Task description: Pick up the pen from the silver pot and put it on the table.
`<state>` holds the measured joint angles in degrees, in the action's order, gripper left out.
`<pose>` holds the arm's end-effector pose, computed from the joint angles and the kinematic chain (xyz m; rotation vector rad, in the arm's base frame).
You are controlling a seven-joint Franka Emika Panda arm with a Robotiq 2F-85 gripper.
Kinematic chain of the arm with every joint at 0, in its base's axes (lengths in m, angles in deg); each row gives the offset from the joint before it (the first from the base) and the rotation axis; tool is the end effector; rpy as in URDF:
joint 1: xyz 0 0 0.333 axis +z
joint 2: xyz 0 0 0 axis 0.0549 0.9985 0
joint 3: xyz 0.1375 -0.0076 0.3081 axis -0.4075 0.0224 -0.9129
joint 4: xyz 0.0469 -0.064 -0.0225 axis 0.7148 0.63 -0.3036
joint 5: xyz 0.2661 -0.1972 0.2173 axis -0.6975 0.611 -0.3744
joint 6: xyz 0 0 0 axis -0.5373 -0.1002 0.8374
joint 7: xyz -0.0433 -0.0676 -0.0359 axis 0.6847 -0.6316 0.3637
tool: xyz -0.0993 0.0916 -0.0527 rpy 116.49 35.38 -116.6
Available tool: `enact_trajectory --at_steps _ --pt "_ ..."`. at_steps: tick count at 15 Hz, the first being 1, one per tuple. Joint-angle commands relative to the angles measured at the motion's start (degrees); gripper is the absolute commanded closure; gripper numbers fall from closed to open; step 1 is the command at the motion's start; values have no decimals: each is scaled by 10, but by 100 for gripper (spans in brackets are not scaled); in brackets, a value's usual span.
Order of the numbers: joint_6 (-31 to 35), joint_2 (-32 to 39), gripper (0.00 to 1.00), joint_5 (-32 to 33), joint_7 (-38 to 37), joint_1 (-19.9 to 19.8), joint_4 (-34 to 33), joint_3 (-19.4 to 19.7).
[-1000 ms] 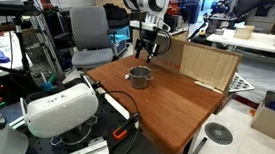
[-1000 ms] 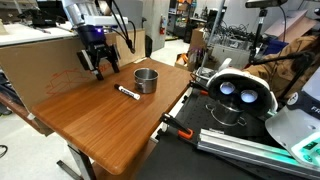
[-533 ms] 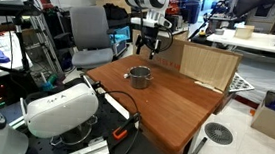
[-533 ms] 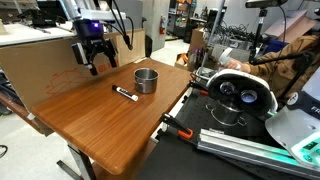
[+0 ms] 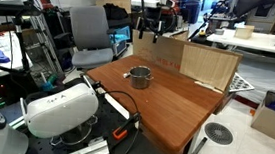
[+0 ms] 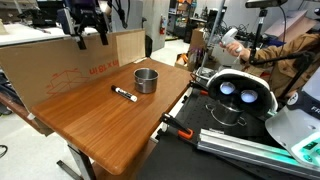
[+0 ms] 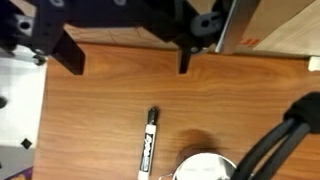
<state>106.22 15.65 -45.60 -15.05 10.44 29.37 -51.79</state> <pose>0.6941 0.1277 0.2601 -3.0934 -0.2112 0.4018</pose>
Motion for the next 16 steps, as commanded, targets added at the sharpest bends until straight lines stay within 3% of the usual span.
enact_trajectory --at_steps 1,2,3,16 --pt "20 -63 0 3 10 -4 59 0" --pt "12 -73 0 5 15 -5 64 0" --pt "-1 -44 0 0 3 -2 24 1" --pt "-1 -63 0 1 8 -3 50 0"
